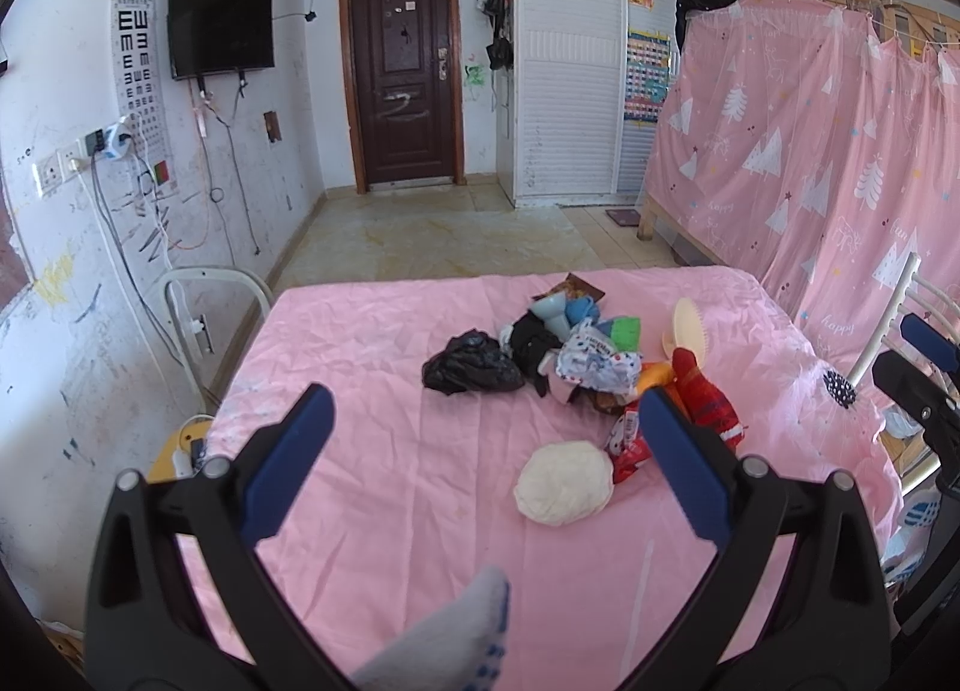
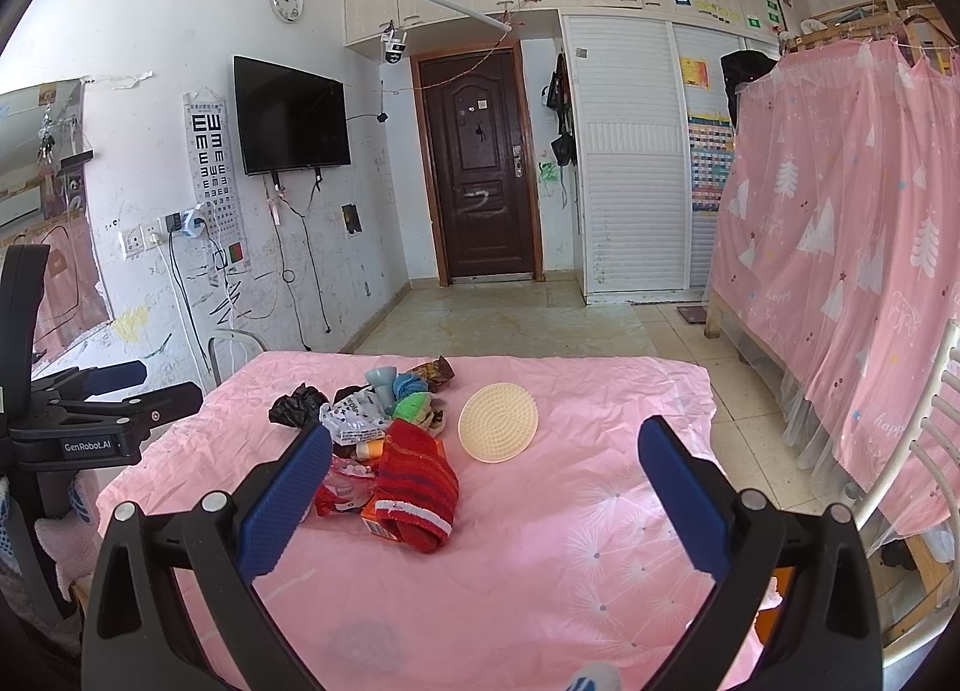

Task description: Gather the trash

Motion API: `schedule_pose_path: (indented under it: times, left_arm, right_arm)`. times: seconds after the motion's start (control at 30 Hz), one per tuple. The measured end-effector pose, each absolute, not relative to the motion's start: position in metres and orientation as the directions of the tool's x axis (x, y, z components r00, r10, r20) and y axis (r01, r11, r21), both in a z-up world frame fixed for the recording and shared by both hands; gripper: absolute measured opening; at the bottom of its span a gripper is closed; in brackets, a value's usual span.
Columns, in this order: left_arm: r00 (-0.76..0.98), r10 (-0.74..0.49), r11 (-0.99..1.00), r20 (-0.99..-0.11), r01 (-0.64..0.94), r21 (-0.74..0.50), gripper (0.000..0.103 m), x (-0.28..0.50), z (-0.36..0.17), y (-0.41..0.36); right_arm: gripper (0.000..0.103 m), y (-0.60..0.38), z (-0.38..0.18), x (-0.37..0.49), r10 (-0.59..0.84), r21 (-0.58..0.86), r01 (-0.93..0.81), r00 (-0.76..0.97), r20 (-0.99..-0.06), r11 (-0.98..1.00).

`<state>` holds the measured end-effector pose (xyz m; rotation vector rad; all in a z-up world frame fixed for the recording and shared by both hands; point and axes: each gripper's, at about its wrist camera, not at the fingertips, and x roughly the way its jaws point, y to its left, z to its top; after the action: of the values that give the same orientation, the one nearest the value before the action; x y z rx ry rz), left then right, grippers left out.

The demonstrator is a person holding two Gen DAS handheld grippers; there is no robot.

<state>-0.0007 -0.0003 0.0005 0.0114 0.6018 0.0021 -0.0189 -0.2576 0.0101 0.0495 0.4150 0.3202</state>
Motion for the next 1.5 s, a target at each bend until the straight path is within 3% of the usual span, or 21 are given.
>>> schedule_pose_path:
  times: [0.8, 1.5]
  left_arm:
    - [0.821, 0.005, 1.000, -0.571, 0.001, 0.012, 0.097, 0.001, 0.009, 0.003]
    - [0.656, -0.064, 0.996, -0.752, 0.094, -0.002, 0.097, 0.057, -0.069, -0.011]
  right_arm:
    - [0.092, -0.255, 0.007, -0.016, 0.318, 0.105, -0.301, 0.858, -0.404, 0.948]
    - [0.092, -0.224, -0.042, 0.041, 0.445, 0.179, -0.423, 0.692, -0.569, 0.888]
